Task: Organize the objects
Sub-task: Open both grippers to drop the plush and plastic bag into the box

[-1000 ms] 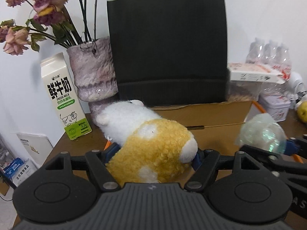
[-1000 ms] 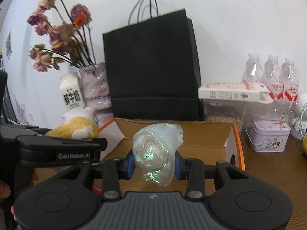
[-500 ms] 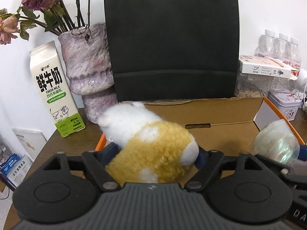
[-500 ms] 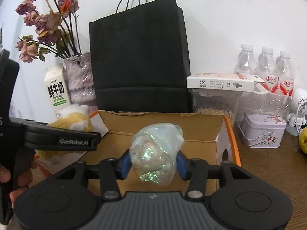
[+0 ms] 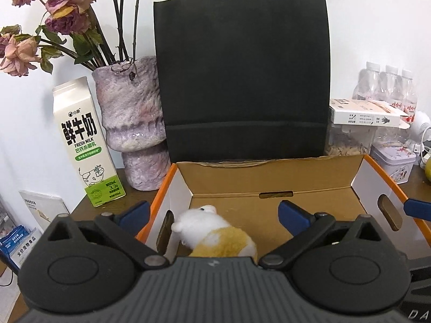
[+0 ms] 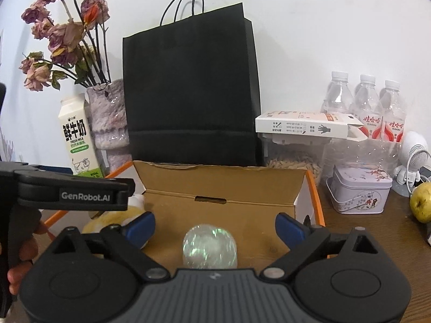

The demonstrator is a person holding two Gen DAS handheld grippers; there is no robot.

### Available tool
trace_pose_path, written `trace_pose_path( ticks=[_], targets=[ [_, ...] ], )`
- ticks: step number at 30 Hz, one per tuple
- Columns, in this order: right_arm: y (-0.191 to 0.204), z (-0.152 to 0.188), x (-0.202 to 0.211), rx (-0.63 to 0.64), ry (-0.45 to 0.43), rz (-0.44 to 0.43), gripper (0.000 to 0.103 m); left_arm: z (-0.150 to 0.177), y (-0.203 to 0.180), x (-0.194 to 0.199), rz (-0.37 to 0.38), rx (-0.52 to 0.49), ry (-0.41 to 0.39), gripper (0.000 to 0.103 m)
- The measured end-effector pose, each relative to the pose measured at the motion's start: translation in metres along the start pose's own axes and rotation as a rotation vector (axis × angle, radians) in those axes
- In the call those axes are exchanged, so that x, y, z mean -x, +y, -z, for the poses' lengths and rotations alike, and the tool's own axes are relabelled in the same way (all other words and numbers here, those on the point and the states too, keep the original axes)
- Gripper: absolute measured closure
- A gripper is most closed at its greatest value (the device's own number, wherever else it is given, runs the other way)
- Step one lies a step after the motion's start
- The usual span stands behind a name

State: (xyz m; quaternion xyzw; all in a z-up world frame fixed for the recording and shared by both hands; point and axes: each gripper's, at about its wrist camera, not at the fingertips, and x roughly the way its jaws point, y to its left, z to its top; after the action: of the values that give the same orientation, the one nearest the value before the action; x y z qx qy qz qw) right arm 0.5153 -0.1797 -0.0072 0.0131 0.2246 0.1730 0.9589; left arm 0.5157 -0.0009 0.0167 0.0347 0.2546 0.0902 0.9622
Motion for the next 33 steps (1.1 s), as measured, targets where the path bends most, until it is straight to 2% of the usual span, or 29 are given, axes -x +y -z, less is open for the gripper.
trace_pose_path(
  ticks=[7,19,33],
  targets=[
    [0.003,-0.007,0.019,0.004,-0.001,-0.02,0.007,0.003,0.005,0.019,0.016,0.02,-0.004,0.0],
    [0.007,-0.012,0.07,0.019,-0.051,-0.025,0.0,0.008,0.02,0.063,0.018,0.051,-0.019,0.0],
    [0.025,0.007,0.138,0.056,-0.073,-0.022,0.0,0.031,0.037,0.135,0.039,0.076,-0.047,0.0]
  ],
)
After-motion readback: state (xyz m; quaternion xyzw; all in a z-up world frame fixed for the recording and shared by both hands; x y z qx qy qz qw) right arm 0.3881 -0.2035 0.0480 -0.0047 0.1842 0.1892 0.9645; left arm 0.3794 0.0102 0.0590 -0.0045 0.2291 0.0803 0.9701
